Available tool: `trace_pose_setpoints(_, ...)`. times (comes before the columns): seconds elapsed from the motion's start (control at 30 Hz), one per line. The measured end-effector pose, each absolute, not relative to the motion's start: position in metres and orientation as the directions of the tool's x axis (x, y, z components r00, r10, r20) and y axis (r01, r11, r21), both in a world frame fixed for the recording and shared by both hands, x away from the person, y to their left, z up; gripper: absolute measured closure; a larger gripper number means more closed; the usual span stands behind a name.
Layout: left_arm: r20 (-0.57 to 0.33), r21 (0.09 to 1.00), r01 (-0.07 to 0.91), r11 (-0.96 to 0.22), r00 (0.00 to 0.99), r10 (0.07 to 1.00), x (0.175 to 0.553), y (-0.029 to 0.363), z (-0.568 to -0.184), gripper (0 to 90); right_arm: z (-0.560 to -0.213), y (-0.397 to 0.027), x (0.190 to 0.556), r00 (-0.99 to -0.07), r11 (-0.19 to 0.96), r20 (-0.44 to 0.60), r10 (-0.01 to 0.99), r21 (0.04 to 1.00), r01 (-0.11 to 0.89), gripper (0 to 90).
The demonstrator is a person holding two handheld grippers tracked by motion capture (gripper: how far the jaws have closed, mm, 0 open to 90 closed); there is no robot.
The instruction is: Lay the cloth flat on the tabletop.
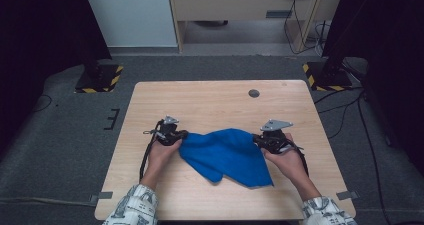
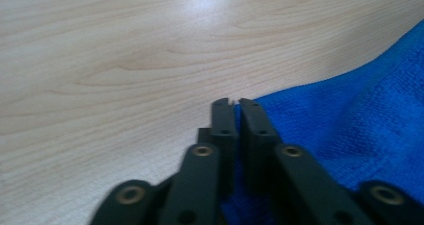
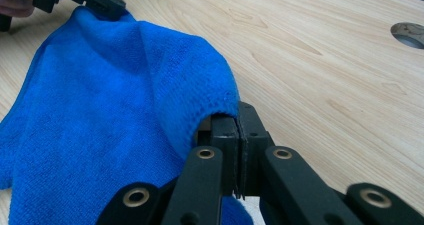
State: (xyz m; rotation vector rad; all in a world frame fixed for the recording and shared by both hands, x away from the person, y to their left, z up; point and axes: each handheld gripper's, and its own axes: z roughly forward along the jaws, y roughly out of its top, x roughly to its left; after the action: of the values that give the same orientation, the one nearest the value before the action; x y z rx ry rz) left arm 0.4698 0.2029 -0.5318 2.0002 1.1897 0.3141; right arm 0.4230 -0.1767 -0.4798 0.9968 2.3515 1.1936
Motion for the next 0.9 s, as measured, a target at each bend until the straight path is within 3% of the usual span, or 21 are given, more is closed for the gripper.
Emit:
trace_pose_setpoints(0.2, -0.148, 0.749, 0.607, -0.265, 0.543, 0.827, 0.466, 0.198, -0.525, 89.0, -0.479, -0.184, 0.426, -0.69, 0.386, 0.036, 0.723, 0.807, 0.448, 89.0)
trace_pose_setpoints(0.43, -0.134, 0.827, 0.519, -0.218, 0.558, 0.819, 0.458, 0.195, -0.492, 89.3, -0.468, -0.19, 0.426, -0.686, 0.38, 0.02, 0.727, 0.821, 0.426, 89.0)
trace_pose_setpoints(0.9, -0.083, 0.896, 0.399, -0.196, 0.583, 0.808, 0.446, 0.191, -0.44, 89.5, -0.439, -0.201, 0.423, -0.676, 0.348, -0.003, 0.736, 0.859, 0.375, 89.0)
